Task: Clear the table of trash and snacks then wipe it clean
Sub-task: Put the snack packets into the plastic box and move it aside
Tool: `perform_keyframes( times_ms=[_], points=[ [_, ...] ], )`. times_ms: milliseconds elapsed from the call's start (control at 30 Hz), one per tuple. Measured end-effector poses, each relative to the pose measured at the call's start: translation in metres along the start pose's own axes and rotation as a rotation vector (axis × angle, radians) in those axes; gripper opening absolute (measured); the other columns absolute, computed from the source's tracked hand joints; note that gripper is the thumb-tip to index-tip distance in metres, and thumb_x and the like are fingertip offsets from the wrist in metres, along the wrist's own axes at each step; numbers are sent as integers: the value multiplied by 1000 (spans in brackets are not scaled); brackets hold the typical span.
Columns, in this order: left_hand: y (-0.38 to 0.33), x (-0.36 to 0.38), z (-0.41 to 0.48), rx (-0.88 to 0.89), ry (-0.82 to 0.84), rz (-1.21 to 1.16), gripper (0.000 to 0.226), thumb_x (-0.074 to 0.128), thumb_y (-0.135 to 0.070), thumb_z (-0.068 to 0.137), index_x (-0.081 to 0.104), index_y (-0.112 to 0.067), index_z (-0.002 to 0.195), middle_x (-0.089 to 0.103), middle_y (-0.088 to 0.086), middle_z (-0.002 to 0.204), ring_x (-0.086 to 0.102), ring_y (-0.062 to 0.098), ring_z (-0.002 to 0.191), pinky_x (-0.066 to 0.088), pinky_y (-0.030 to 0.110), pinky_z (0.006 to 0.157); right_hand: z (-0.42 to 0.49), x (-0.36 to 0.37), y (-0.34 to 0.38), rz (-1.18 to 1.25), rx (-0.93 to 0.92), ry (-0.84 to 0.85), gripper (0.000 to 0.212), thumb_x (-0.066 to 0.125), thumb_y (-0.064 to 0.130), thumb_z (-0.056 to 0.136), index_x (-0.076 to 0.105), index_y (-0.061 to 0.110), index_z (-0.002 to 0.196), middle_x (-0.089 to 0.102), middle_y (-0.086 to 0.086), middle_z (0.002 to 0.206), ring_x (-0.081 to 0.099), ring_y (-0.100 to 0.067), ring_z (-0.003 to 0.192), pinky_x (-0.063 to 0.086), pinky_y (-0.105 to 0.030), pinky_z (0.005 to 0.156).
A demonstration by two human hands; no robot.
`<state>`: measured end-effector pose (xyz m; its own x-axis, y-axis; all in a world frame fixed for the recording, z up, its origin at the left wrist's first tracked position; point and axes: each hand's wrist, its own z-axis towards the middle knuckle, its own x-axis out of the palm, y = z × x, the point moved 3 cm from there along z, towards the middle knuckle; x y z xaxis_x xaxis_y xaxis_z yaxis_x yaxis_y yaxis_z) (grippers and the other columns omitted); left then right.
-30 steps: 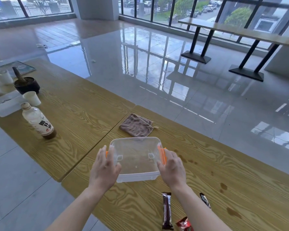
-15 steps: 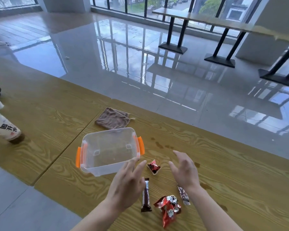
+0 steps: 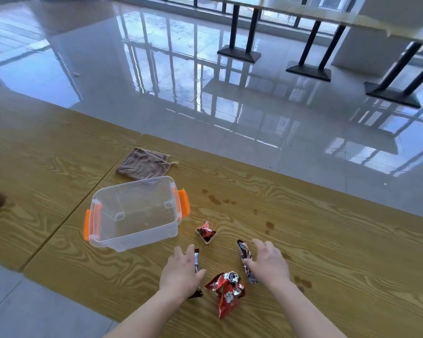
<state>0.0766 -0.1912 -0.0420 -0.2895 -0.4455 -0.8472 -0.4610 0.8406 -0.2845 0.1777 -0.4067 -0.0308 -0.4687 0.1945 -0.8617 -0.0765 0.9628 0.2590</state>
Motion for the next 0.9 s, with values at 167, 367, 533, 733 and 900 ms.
perform_keyframes(
  times_ms=[167, 367, 533, 733, 900],
  points=[
    [-10, 3, 1, 15, -6, -13, 55, 57, -31, 91, 32, -25, 140, 42, 7, 123, 51, 22, 103, 50, 31, 81, 3, 11, 11, 1, -33, -8, 58, 69, 43, 90, 43, 24, 138, 54, -3, 125, 54, -22, 114, 48, -31, 90],
    [-12, -1, 1, 46, -52, -28, 38, 49, -6, 89, 47, -19, 125, 44, 6, 111, 50, 21, 92, 51, 32, 78, 4, 11, 16, 9, -57, -48, 29, 54, 10, 93, 54, 20, 120, 57, 1, 98, 57, -20, 90, 52, -33, 77],
    [-11, -3, -3, 118, -117, -8, 44, 47, -1, 88, 49, -19, 128, 44, 4, 105, 47, 20, 90, 48, 30, 71, 2, 6, 17, 47, -80, -110, 22, 49, 3, 93, 60, 13, 109, 59, -2, 91, 59, -22, 82, 53, -36, 73],
    [-21, -29, -11, 230, -261, -1, 51, 41, 0, 90, 45, -19, 138, 46, 4, 103, 47, 19, 88, 47, 28, 69, 4, -17, 29, 98, -159, -201, 14, 55, 4, 93, 62, 12, 102, 58, -1, 84, 58, -19, 76, 53, -37, 71],
    [-27, -67, -18, 295, -358, -18, 59, 43, -1, 89, 39, -22, 144, 48, 3, 108, 49, 19, 92, 45, 26, 69, 4, -48, 54, 146, -244, -309, 14, 59, 9, 93, 65, 14, 105, 61, -1, 91, 60, -21, 82, 51, -35, 73]
  ],
)
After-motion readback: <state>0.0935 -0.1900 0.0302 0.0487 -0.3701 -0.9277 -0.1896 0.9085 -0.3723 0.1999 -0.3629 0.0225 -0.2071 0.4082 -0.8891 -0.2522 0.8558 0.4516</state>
